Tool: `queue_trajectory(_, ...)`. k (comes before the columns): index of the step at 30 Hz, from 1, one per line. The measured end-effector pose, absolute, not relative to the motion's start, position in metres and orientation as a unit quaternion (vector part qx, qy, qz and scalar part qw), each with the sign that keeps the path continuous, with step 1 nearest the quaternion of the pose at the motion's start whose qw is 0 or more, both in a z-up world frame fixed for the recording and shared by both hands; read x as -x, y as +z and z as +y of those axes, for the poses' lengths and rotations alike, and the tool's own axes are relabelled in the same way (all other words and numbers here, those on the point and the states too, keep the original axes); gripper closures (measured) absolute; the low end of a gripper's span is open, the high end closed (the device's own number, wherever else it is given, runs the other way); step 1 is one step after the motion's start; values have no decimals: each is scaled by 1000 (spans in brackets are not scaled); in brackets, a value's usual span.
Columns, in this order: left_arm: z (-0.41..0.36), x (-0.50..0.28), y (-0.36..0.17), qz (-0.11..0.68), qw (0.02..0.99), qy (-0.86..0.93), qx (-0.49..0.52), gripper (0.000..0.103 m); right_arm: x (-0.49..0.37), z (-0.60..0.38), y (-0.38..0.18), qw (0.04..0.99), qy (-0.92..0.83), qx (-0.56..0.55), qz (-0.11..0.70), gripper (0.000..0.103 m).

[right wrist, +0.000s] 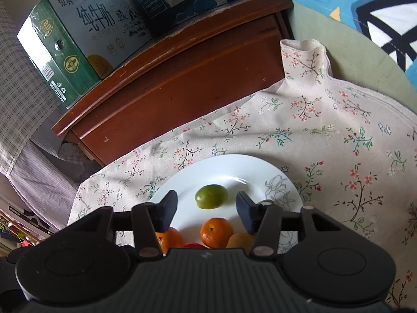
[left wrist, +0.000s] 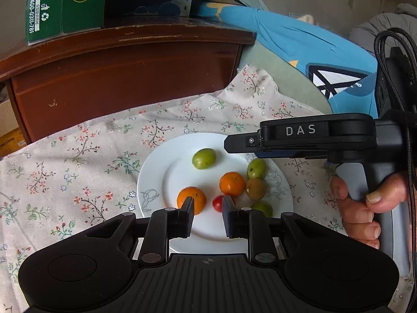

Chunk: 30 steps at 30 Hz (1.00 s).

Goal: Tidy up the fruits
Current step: 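Lower the tomato and green plum onto the plate and open both tools, then move both tools back to the fruit pile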

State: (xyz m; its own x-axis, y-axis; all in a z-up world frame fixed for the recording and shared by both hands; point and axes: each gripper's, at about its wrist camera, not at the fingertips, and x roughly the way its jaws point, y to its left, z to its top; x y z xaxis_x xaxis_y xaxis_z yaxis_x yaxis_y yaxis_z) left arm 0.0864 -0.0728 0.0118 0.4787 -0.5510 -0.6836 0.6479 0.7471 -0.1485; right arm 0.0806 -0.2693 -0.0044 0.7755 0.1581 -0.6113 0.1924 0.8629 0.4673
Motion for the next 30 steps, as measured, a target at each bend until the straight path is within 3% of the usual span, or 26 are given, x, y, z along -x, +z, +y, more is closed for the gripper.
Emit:
queue_trajectory(2, -70, -86, 16, 370, 862, -339, -65, 48, -78, -269, 1, 907, -6, -258, 334, 44)
queue_trajectory(4, -65, -84, 20, 369, 868, -327, -67, 31, -74, -267, 5, 907, -8, -252, 338, 41)
queue_trajectory(8, -50, -79, 29, 373, 872, -313, -56, 27, -60, -264, 9, 904, -13, -247, 348, 33)
queue_trajectory(10, -43, -75, 32, 376, 874, -302, -58, 22, -53, -261, 10, 903, -13, -239, 357, 33)
queue_trajectory(30, -17, -16, 9, 418, 859, -275, -113, 21, 21, -206, -8, 894, 24, -171, 413, 34)
